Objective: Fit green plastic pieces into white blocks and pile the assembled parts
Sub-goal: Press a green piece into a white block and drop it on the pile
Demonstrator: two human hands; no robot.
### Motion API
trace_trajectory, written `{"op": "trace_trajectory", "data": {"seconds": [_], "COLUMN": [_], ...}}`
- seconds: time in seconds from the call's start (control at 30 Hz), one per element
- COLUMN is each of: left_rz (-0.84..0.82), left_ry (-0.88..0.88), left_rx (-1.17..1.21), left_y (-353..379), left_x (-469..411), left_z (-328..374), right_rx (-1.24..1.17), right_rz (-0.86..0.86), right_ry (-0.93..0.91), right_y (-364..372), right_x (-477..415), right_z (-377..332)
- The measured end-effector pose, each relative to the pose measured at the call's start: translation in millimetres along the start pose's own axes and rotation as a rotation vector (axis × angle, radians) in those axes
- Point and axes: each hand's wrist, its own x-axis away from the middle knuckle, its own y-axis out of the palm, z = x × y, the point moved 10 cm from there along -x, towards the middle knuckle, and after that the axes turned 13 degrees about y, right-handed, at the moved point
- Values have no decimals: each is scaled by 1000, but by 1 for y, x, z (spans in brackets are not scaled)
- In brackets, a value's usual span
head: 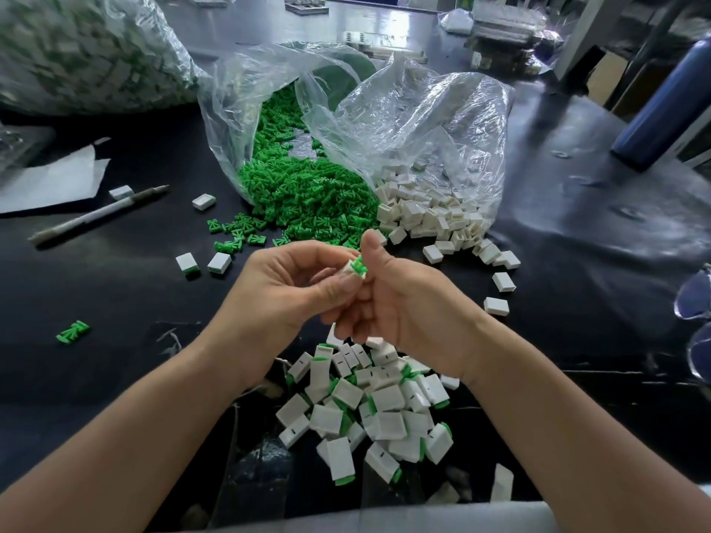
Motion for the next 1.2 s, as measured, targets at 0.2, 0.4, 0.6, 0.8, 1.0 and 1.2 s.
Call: {"op": "trace_trajectory", "data": {"seconds": [0.2, 0.4, 0.6, 0.8, 1.0, 1.2], "left_rz": [-31, -48, -55, -90, -99, -94], "left_ry": [22, 45, 96, 137, 83, 38], "left_rx": [31, 58, 35, 18, 64, 93], "left_y": [5, 7, 8, 12, 11, 9], "left_x": [1, 0, -1, 1, 0, 0], "left_z": [3, 4, 8, 12, 8, 2], "right_rx": [-121, -142, 86, 169, 176, 221], "right_rz": [-81, -58, 101, 125, 182, 226], "right_ry": [29, 37, 8, -36, -37, -38], "right_y": [7, 7, -2, -3, -8, -10], "right_x": [1, 0, 1, 3, 4, 5], "right_z": [0, 1, 2, -1, -5, -6]}}
